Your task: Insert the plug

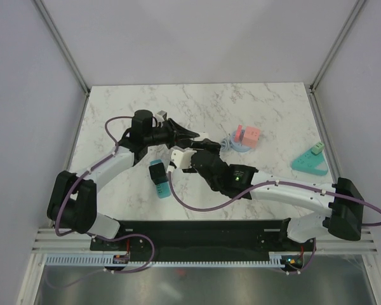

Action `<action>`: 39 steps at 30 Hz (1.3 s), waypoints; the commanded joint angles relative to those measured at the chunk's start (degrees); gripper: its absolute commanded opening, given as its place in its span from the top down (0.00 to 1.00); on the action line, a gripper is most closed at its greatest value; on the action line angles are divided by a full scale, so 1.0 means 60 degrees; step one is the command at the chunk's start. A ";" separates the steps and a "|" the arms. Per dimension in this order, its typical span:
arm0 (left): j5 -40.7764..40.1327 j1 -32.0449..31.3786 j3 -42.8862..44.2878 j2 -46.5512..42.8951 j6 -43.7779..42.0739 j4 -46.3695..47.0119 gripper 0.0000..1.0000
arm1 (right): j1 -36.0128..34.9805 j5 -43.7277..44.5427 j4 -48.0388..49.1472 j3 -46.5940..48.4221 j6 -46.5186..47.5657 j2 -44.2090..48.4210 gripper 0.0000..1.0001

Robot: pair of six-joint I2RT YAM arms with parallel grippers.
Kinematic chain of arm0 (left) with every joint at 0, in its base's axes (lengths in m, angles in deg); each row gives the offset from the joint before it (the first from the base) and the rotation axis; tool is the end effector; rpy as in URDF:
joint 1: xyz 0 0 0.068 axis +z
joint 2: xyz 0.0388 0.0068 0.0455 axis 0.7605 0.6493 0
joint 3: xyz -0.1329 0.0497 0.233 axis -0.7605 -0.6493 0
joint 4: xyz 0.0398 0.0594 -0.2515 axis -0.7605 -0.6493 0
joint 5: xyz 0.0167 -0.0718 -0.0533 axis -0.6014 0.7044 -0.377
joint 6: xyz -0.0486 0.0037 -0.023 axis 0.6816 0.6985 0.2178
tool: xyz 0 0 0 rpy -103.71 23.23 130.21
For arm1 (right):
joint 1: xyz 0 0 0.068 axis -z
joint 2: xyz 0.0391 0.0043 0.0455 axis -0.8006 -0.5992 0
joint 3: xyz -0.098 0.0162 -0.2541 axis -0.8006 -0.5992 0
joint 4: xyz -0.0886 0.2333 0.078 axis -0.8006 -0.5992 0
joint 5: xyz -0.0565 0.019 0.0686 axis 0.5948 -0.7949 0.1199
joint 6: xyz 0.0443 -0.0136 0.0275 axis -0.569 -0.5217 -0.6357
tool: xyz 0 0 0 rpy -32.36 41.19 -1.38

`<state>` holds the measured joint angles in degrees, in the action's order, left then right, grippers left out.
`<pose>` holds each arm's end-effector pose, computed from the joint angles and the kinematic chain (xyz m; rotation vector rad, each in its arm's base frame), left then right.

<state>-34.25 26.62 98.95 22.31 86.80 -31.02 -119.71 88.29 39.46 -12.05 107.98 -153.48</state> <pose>0.2918 -0.1491 0.2613 -0.7032 2.3158 -1.8046 0.1441 0.2770 0.3076 -1.3303 1.4746 -0.3978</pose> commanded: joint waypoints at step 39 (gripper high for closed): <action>-0.3086 0.0242 0.2767 -0.0876 -0.9035 -0.5238 0.00 | 0.6704 -0.7956 -0.6910 0.2641 -0.3903 0.0172 1.00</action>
<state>-49.09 28.21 117.07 18.95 45.27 -58.35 -83.47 55.79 5.99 0.72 89.75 -149.46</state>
